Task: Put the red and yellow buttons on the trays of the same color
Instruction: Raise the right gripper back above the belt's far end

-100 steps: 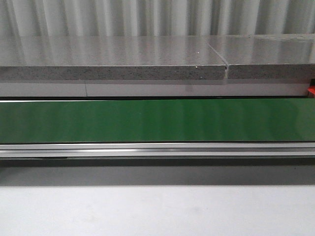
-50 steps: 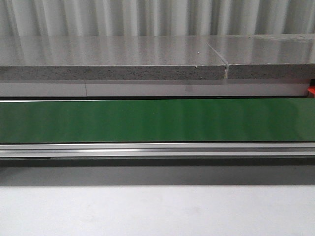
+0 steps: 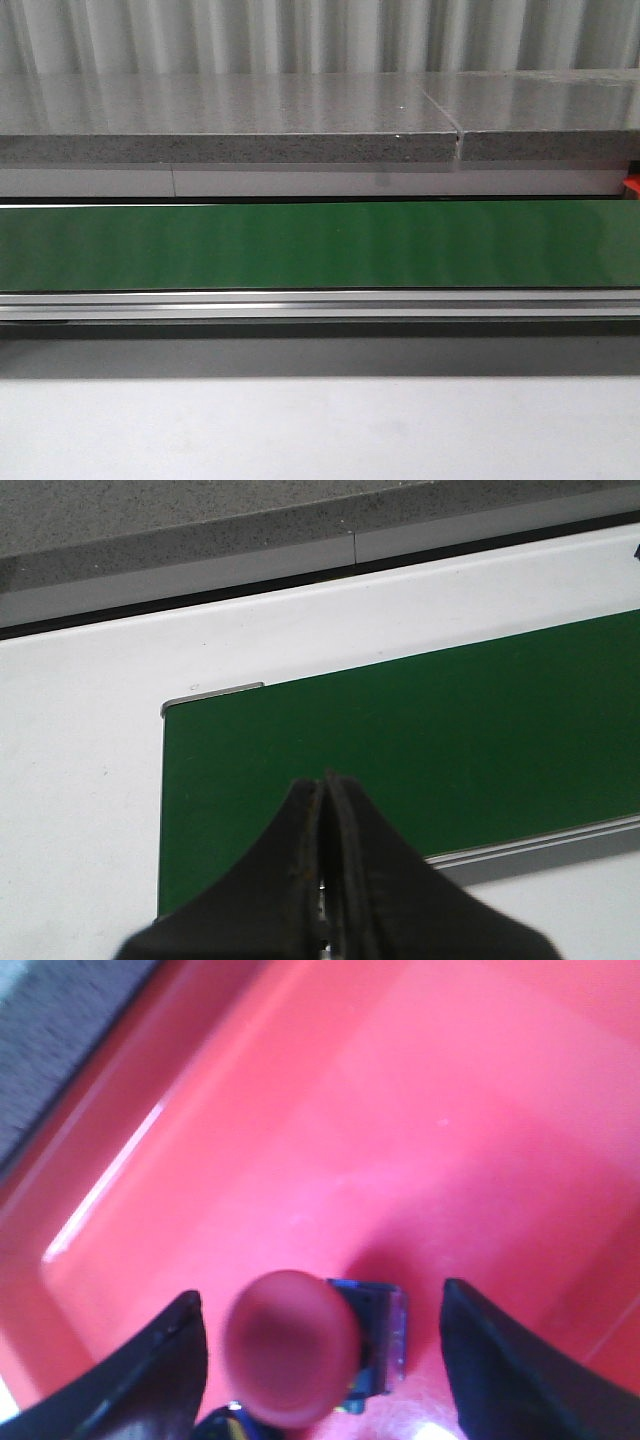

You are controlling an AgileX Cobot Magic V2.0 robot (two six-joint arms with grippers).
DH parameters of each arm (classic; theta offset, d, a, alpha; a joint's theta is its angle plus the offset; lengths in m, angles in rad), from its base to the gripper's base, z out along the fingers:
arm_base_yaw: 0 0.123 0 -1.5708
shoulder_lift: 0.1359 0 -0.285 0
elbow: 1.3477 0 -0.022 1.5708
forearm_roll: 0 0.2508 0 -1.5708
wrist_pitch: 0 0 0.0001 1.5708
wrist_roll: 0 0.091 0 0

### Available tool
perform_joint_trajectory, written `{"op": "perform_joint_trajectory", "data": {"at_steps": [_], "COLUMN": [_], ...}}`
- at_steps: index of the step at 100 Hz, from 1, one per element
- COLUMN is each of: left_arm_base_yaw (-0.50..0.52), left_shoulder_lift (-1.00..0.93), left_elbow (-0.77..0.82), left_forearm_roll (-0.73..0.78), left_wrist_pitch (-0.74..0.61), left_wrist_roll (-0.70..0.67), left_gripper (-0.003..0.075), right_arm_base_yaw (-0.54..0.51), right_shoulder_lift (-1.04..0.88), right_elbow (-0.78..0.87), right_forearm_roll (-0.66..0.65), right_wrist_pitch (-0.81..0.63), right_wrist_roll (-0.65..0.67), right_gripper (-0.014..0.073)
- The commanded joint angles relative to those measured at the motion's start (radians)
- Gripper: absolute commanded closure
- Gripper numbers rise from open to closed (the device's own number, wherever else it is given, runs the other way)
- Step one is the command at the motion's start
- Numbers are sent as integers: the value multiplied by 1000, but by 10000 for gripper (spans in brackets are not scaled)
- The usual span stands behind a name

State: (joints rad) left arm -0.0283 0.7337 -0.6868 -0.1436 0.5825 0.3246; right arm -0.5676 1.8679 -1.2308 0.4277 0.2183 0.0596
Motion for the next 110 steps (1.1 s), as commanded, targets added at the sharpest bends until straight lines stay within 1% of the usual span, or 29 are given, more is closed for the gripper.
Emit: {"op": "perform_joint_trajectory", "data": {"at_steps": [1, 11, 20, 25, 30, 37, 38, 39, 52, 53, 60, 64, 87, 96, 110], "left_arm_base_yaw": [-7, -7, -7, -7, -7, -7, -7, -7, -7, -7, -7, -7, -7, -7, -7], "left_shoulder_lift": [-4, -4, -4, -4, -4, -4, -4, -4, -4, -4, -4, -4, -4, -4, -4], "left_elbow": [-27, -27, -27, -27, -27, -27, -27, -27, -27, -27, -27, -27, -27, -27, -27], "left_forearm_roll": [-12, -12, -12, -12, -12, -12, -12, -12, -12, -12, -12, -12, -12, -12, -12], "left_wrist_pitch": [-70, -70, -70, -70, -70, -70, -70, -70, -70, -70, -70, -70, -70, -70, -70], "left_wrist_roll": [-11, -11, -11, -11, -11, -11, -11, -11, -11, -11, -11, -11, -11, -11, -11], "left_gripper": [741, 741, 741, 741, 741, 741, 741, 741, 741, 741, 741, 741, 741, 741, 741], "right_arm_base_yaw": [-6, -5, -1, 5, 14, 31, 35, 37, 80, 82, 109, 120, 168, 196, 269], "right_shoulder_lift": [-93, -140, -183, -210, -234, -266, -273, -276, -333, -336, -365, -380, -485, -535, -616], "right_elbow": [-32, -31, -31, -31, -31, -31, -31, -31, -31, -31, -31, -31, -2, 34, 100], "right_forearm_roll": [10, -11, -22, -22, -22, -22, -22, -22, -25, -25, -37, -45, -69, -98, -172], "right_wrist_pitch": [-41, -19, 15, 36, 57, 92, 99, 103, 166, 169, 203, 221, 296, 297, 274], "right_wrist_roll": [-5, -29, -87, -120, -156, -192, -195, -197, -230, -233, -261, -274, -276, -277, -277], "right_gripper": [87, 87, 89, 109, 152, 249, 284, 284, 525, 525, 629, 665, 662, 662, 662]}}
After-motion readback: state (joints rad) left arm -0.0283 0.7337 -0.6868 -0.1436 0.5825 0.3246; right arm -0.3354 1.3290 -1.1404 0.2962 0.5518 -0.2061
